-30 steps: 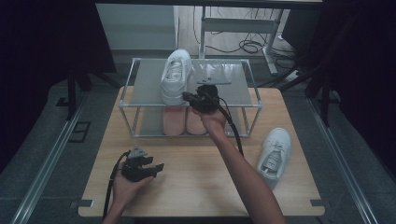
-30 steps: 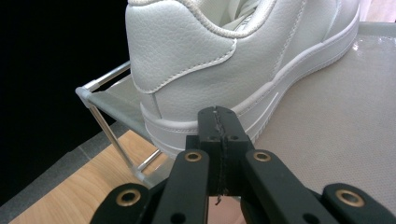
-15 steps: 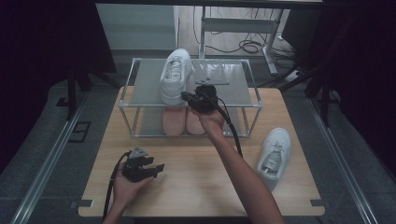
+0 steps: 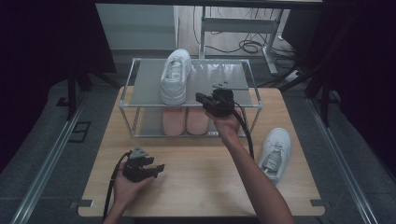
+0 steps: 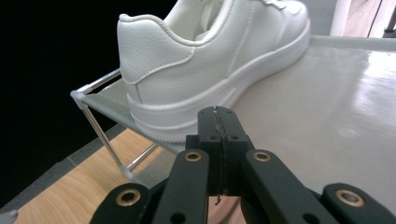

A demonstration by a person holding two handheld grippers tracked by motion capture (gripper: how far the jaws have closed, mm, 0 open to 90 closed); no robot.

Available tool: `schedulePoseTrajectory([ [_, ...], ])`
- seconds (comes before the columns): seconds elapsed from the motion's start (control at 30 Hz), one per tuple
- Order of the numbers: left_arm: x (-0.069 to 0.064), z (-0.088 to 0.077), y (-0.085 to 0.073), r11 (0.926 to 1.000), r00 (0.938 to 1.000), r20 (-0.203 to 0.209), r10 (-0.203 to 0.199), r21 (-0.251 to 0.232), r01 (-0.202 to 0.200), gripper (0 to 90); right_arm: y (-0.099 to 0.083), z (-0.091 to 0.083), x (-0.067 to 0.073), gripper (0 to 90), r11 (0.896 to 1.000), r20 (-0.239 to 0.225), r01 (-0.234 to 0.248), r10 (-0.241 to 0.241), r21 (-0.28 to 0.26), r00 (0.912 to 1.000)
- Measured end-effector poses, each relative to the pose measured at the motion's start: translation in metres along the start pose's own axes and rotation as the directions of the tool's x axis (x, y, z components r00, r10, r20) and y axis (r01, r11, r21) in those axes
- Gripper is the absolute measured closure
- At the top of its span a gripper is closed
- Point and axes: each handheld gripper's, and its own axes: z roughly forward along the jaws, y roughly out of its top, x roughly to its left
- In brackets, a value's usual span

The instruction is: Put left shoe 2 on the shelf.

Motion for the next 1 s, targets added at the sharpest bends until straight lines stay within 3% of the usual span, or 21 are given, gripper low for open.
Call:
schedulePoseTrajectory([
  [0.37,-0.001,0.001,0.0,1.0,1.0,-0.001,0.004,0.006,-0.004,42.2,-0.029,-0.048,-0.012,90.0,0.999,-0.005,-0.001,0.0,-0.046,1.0],
  [1.0,-0.001,0.0,0.0,1.0,1.0,0.001,0.0,0.003,0.0,42.2,-0.108,-0.107,-0.018,90.0,0.999,0.011,-0.011,0.012,-0.034,0.9999],
])
